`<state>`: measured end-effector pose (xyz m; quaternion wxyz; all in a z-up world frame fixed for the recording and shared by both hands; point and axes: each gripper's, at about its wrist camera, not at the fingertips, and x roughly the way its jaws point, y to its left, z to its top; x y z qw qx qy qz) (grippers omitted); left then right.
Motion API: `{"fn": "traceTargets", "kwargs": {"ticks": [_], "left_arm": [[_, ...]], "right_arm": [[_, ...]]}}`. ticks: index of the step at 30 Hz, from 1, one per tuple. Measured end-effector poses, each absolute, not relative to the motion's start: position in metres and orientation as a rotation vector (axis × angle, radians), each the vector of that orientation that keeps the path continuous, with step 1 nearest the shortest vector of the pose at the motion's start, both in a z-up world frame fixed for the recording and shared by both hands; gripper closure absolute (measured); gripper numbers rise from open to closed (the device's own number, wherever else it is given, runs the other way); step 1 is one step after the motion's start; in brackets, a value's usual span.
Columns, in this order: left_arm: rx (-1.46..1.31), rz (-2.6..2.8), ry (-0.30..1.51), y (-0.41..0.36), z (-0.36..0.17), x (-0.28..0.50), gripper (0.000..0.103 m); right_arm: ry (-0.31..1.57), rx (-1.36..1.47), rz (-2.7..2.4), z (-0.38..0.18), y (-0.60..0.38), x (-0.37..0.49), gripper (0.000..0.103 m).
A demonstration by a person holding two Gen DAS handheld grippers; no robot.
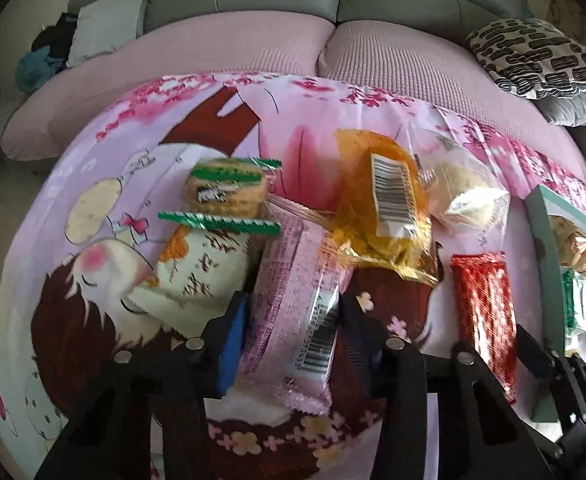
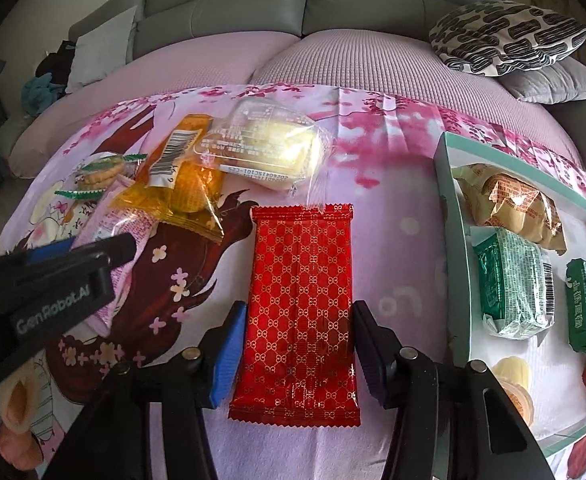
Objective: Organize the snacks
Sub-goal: 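Grasp the red patterned pack with right gripper while left grasps pink biscuit pack, then lift both packs and carry them over the tray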
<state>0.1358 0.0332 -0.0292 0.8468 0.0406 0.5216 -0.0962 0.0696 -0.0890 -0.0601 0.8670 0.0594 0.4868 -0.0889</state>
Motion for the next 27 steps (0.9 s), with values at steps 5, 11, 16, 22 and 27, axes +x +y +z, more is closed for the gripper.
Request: {"fn": "traceTargets", "kwargs": {"ticks": [5, 11, 16, 22, 27], "left_arm": [[0.081, -0.237, 1.128, 0.027, -0.032, 0.125, 0.057], [0.104, -0.209, 1.151, 0.023, -0.043, 0.125, 0.056], [0.088, -0.197, 1.147, 0.023, -0.047, 0.13, 0.055], [0.075, -0.181, 1.129, 0.023, -0.048, 0.131, 0.055], [0.088, -0.176, 1.117, 0.021, -0.047, 0.132, 0.056]], "right_arm": [[1.017, 0.129, -0.182, -0.06, -0.089, 0.069, 0.049], [1.015, 0.116, -0.185, -0.061, -0.088, 0.069, 0.049], [1.011, 0.107, -0.184, -0.062, -0.087, 0.07, 0.049], [1.006, 0.099, -0.182, -0.063, -0.087, 0.072, 0.049], [1.004, 0.091, -0.18, -0.063, -0.087, 0.072, 0.049]]}}
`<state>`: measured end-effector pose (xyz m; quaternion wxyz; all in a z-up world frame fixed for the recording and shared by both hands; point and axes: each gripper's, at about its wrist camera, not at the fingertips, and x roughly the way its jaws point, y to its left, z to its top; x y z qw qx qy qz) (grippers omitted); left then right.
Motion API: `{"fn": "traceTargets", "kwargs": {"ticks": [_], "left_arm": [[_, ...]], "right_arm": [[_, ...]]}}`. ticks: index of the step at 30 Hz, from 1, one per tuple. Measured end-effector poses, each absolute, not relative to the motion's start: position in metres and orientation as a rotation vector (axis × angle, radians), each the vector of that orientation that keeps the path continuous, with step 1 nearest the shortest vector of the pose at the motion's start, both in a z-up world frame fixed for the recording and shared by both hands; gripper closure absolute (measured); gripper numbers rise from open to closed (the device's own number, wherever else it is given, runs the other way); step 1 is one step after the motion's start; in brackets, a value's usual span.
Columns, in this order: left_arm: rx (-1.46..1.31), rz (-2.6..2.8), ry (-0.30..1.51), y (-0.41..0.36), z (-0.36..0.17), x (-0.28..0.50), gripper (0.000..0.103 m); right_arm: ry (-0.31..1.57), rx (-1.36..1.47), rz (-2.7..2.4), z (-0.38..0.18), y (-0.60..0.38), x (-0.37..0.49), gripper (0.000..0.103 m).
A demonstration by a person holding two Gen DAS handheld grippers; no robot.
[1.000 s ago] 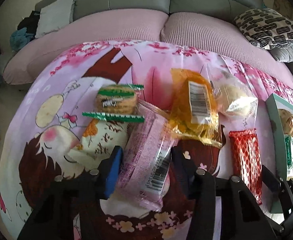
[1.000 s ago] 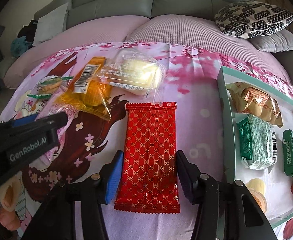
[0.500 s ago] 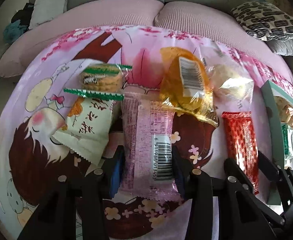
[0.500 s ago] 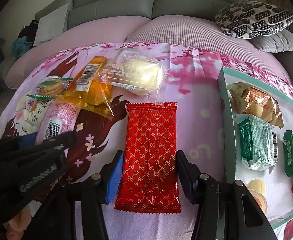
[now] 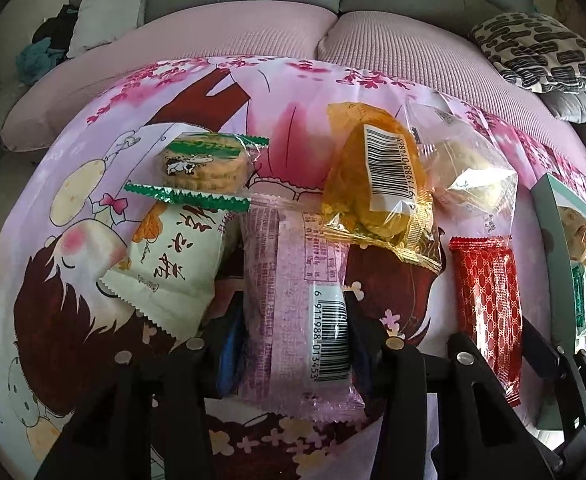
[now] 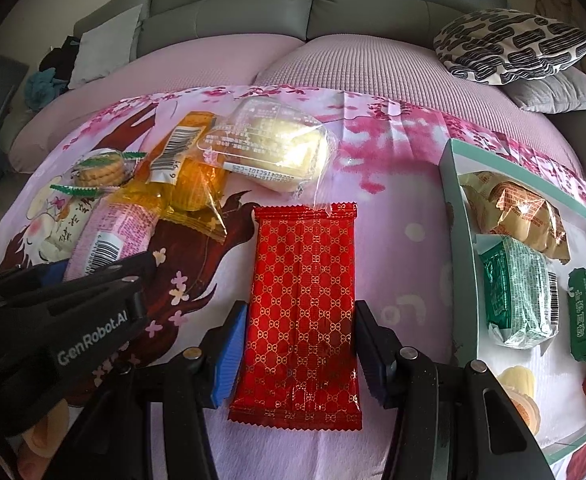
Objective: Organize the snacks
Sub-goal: 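Lift both packs and carry them over the tray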
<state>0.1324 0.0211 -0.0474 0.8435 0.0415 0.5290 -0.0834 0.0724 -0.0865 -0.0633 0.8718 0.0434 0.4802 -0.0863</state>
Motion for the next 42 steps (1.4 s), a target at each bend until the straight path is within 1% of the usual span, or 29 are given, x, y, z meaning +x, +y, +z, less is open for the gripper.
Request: {"fn": "traceTargets", "kwargs": {"ticks": [1, 5, 9, 20, 32, 42], "left_arm": [[0.083, -0.175, 1.118, 0.022, -0.047, 0.132, 0.056], [0.075, -0.17, 1.12, 0.024, -0.044, 0.131, 0.061], [0.065, -0.167, 1.117, 0.026, -0.039, 0.128, 0.063], [0.04, -0.166, 1.081, 0.036, -0.022, 0.12, 0.063], [0.017, -0.166, 0.968, 0.04, 0.02, 0.106, 0.063], [0.033, -0.199, 0.932, 0.016, 0.036, 0.095, 0.063]], "right_arm": [[1.003, 0.092, -0.18, -0.063, -0.087, 0.072, 0.049], [1.001, 0.108, -0.183, -0.061, -0.09, 0.071, 0.055], [0.998, 0.136, -0.176, -0.058, -0.093, 0.069, 0.055], [0.93, 0.194, -0.174, -0.035, -0.102, 0.057, 0.056], [0.86, 0.212, -0.18, -0.009, -0.111, 0.041, 0.056], [0.83, 0.233, -0.178, 0.003, -0.119, 0.032, 0.056]]}}
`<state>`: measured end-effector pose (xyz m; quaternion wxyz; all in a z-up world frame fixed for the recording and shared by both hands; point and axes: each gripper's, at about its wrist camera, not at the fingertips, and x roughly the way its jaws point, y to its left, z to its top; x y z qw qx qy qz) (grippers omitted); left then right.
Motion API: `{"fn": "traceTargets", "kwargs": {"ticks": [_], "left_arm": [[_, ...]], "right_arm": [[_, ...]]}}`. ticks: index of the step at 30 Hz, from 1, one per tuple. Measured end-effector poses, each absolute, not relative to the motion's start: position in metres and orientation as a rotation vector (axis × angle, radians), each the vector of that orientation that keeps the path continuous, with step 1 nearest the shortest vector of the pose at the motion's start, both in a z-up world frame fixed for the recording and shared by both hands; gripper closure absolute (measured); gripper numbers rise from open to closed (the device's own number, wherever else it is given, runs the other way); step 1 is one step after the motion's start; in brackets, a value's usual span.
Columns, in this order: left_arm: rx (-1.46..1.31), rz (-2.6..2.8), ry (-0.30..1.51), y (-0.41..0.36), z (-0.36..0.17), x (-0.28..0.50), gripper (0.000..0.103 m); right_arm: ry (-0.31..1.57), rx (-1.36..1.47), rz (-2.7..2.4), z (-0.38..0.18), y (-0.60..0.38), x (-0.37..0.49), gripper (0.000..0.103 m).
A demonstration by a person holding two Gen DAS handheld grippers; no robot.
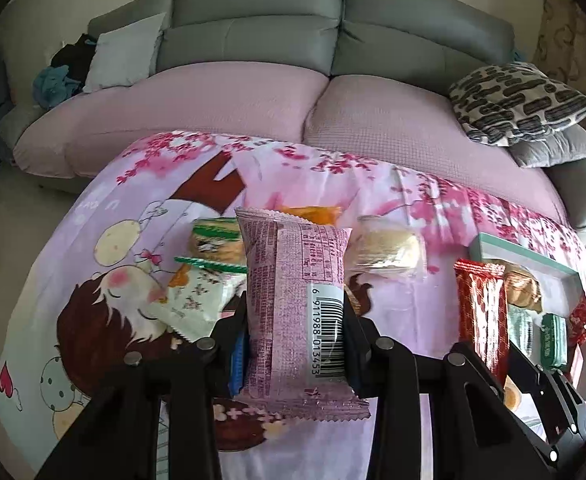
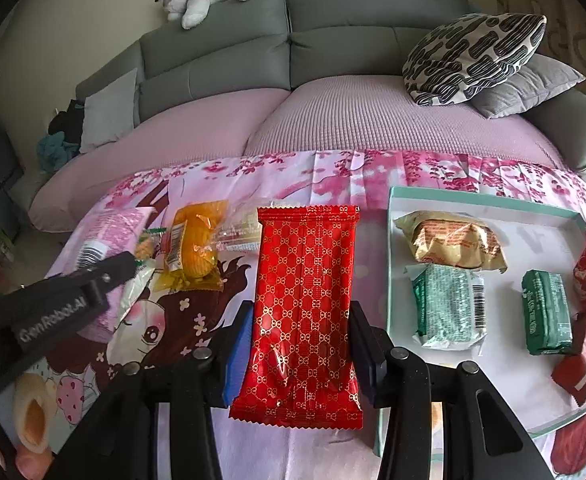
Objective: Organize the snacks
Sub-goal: 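Lift both packs and carry them over the tray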
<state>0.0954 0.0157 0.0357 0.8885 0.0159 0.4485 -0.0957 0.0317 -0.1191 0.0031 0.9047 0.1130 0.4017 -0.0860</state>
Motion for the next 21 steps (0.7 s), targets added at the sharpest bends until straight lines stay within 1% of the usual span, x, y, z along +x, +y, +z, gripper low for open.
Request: {"fn": "traceTargets", "kwargs": {"ticks": [10, 21], "left_arm": [[0.064, -0.258, 0.903, -0.026, 0.047, 0.083, 0.063], [0.116, -0.35, 0.865, -0.081, 0.057, 0.06, 0.063]], "right_arm": [[0.78, 0.293, -0.256, 0.02, -0.163, 0.012, 0.055], [0.74, 0.406, -0.382, 0.028, -0.235, -0.023, 0.055]]}}
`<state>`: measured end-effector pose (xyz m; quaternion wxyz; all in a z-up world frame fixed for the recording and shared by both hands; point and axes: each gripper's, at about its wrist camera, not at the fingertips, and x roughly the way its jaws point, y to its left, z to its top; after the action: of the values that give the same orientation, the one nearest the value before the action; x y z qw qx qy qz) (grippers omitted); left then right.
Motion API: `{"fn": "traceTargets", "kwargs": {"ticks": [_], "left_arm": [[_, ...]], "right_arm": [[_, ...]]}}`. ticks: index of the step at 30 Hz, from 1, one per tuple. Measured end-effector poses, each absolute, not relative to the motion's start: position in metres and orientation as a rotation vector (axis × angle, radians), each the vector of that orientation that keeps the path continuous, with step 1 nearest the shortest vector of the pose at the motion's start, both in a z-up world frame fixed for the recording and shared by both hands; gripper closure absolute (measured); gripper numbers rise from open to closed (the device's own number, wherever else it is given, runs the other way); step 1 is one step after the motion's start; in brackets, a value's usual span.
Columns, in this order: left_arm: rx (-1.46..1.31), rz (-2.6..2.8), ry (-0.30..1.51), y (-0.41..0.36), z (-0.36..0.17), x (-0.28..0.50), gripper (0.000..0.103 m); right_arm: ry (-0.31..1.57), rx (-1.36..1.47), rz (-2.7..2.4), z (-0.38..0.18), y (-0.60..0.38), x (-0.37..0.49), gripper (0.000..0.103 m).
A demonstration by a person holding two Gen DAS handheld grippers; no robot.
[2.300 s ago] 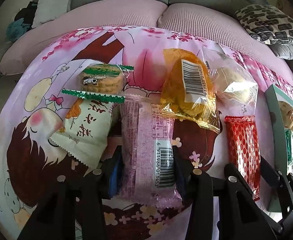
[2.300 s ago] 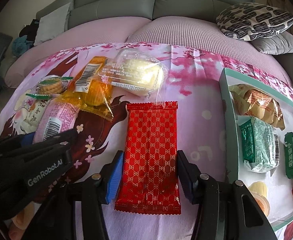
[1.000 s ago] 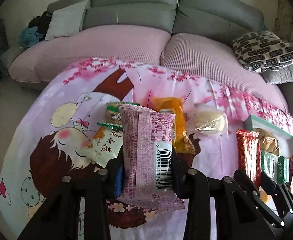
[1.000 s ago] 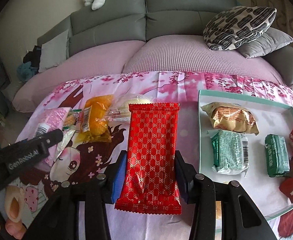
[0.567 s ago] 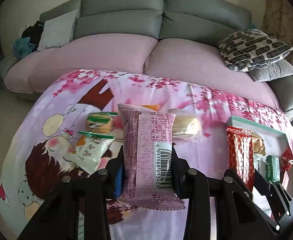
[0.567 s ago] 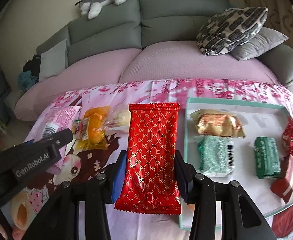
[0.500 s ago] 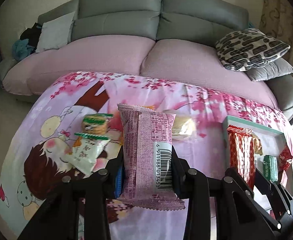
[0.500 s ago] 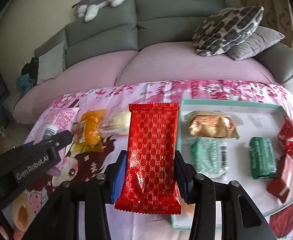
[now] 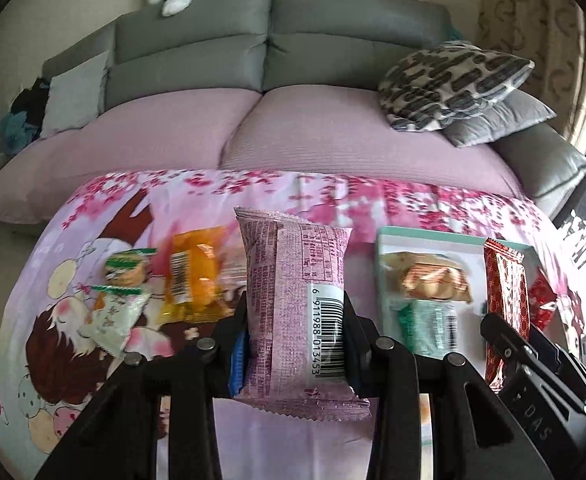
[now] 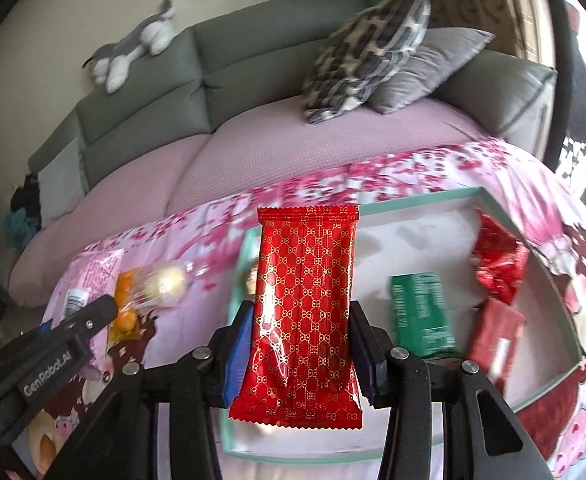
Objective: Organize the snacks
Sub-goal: 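Lift both packs and carry them over the tray, then lower both packs into the tray and open both grippers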
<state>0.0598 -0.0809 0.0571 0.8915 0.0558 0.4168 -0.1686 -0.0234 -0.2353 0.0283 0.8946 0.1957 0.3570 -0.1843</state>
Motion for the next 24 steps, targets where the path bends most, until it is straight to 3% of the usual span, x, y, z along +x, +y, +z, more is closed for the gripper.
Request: {"fn": "traceTargets", "kwargs": {"ticks": [24], "left_arm": [[0.26, -0.571, 0.862, -0.197, 0.03, 0.007, 0.063]], "right_arm": [[0.708, 0.547, -0.549, 0.018, -0.333, -0.084, 0.055]]}}
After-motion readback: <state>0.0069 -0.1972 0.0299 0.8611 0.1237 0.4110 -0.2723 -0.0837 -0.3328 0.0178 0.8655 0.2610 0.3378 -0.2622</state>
